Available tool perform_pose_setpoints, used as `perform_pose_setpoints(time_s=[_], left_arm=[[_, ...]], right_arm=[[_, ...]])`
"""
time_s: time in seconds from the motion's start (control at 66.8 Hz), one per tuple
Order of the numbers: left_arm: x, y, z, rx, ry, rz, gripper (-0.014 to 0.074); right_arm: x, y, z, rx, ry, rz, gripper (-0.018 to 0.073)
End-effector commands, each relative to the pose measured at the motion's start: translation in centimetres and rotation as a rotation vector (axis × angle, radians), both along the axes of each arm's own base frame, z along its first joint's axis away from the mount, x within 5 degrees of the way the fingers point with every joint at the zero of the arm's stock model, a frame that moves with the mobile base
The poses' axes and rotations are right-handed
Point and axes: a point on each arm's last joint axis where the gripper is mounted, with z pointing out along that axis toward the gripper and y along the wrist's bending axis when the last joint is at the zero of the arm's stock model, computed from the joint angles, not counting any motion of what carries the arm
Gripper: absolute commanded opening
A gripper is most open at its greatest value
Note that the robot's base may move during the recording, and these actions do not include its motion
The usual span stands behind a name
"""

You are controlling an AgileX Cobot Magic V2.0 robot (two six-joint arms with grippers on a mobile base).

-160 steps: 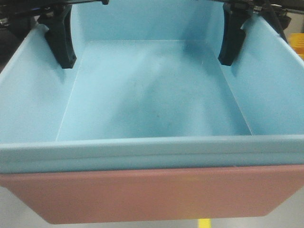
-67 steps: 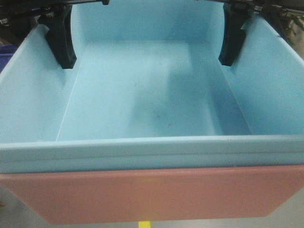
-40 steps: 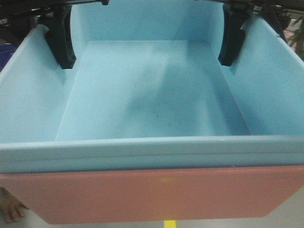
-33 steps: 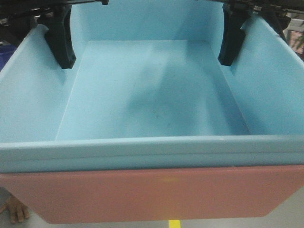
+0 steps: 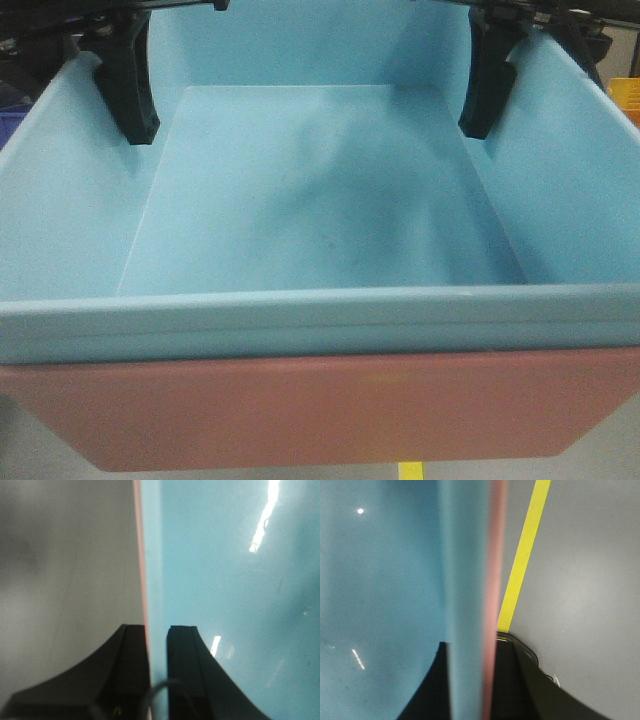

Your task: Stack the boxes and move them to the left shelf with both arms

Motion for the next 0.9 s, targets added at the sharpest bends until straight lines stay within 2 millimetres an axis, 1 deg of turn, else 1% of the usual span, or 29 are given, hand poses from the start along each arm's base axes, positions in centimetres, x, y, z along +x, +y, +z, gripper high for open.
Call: perform_pose_setpoints(time_s=[0.0,0.883], left_arm=[[-0.17,0.07,2.67,-0.067,-0.108,-0.022,-0.0003],[-0.16,0.06,2.68,-0.068,-0.110,-0.022,-0.0003]], right_arm=[[-0.41,-0.44,2.74,0.037,-0.117,-0.003,0.0056],[-0.41,-0.44,2.74,0.037,-0.117,-0.003,0.0056]])
